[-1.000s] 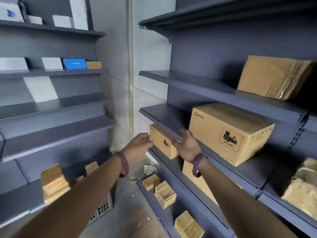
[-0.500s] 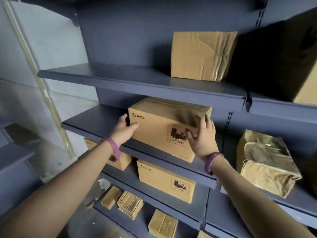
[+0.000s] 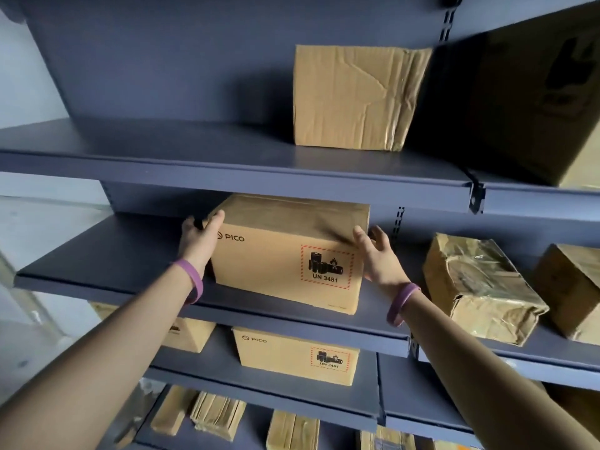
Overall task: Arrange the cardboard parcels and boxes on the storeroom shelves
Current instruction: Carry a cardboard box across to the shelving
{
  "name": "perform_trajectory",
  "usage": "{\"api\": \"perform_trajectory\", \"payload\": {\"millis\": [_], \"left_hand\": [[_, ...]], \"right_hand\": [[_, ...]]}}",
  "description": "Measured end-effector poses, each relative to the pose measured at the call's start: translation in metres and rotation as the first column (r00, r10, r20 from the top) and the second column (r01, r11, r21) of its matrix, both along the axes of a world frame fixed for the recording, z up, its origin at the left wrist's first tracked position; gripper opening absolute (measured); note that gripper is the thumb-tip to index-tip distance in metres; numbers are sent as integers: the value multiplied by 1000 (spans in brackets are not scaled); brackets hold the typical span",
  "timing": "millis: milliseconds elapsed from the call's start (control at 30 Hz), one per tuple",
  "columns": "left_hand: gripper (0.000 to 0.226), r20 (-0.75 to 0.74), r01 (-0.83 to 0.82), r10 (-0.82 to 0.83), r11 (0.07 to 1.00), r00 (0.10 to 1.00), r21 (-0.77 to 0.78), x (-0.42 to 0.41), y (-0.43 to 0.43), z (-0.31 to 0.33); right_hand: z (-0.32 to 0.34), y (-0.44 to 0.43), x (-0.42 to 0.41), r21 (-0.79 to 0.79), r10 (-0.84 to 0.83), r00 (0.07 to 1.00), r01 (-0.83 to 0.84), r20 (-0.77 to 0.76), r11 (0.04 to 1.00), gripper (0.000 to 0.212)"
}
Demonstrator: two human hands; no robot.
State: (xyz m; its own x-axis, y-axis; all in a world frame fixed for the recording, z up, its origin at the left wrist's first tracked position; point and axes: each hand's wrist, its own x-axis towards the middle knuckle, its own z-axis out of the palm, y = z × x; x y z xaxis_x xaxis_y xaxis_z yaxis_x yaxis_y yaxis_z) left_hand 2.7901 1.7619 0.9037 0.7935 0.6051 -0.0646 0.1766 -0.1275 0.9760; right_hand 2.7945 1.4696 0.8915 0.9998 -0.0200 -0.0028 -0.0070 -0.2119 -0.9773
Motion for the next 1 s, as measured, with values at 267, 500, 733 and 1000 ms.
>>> {"api": "perform_trajectory", "payload": {"millis": [267, 500, 733, 1000], "left_hand": [[66, -62, 177, -200, 947, 978, -266, 18, 22, -10], [82, 11, 192, -193, 966, 981, -174, -3, 44, -2], [50, 75, 45, -40, 997, 996, -68, -83, 77, 12], [44, 187, -231, 245, 969, 951, -92, -221, 91, 29]], "right_hand": [[-1, 29, 7, 162, -142, 989, 146, -36, 976, 31], [11, 38, -11, 186, -143, 990, 141, -2, 972, 16], [25, 70, -35, 192, -28, 999, 24, 15, 981, 26], [33, 119, -79, 153, 171, 985, -172, 22, 973, 44]]}}
